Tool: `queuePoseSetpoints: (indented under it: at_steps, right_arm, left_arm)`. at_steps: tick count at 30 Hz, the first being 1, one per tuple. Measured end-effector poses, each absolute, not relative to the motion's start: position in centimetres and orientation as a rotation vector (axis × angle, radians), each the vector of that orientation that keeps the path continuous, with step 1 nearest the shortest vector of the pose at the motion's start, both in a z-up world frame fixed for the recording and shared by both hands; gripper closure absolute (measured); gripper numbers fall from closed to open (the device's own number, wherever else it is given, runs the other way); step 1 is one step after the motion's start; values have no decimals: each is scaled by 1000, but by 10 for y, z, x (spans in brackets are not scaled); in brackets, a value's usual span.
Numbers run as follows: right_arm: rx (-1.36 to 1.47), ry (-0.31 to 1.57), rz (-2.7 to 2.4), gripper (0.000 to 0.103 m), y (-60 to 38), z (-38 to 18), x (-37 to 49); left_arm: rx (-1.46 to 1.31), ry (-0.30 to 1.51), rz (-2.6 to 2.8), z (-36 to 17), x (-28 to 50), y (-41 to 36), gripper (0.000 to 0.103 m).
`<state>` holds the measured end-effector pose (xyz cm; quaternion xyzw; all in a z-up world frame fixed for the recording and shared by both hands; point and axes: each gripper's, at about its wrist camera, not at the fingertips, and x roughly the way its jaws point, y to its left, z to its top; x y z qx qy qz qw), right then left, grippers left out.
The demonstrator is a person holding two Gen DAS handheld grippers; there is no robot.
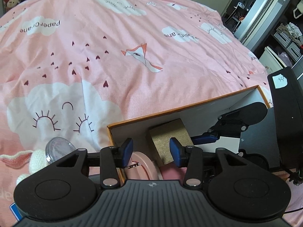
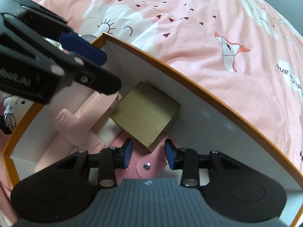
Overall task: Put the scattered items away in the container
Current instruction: 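Withdraw both tools from the orange box toward the remaining items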
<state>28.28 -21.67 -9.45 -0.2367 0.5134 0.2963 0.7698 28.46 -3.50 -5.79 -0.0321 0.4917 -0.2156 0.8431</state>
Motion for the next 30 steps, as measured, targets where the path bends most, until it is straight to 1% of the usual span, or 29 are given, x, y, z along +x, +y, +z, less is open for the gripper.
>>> queuePoseSetpoints:
  at_steps: [2, 8, 13, 15, 17, 18, 20, 22, 24, 27, 30]
  right_arm:
    - [-519, 1101, 637, 57, -222, -89, 275]
    - [-513, 1045, 625, 57, -238, -66, 246]
    - [-481, 938, 630, 57, -250, -46, 220]
    - [-469, 896, 653, 56, -243, -39, 220]
    - [-477, 884, 690, 56, -202, -42, 253]
    - [-483, 875, 706, 54, -188, -40, 256]
    - [-499, 860, 741, 50, -150, -53, 252]
    - [-521, 844, 777, 47, -137, -58, 248]
    - [-552, 817, 809, 41, -128, -54, 240]
    - [-625, 787, 873, 38, -108, -47, 231]
    - [-699, 766, 924, 37, -88, -39, 228]
  left_arm:
    - [-56, 1020, -452, -52, 280, -32, 51]
    - [26, 938, -438, -32, 259, -18, 50]
    - [48, 922, -420, -23, 245, 7, 50]
    - [61, 938, -379, -21, 240, 18, 45]
    - [75, 935, -361, -20, 234, 29, 45]
    - [85, 945, -364, -19, 232, 34, 45]
    - [87, 974, -375, -19, 228, 46, 45]
    - [97, 993, -376, -18, 224, 56, 45]
    - [126, 1012, -371, -18, 221, 63, 45]
    - [180, 1034, -378, -18, 216, 70, 45]
    - [225, 1043, -405, -17, 210, 74, 45]
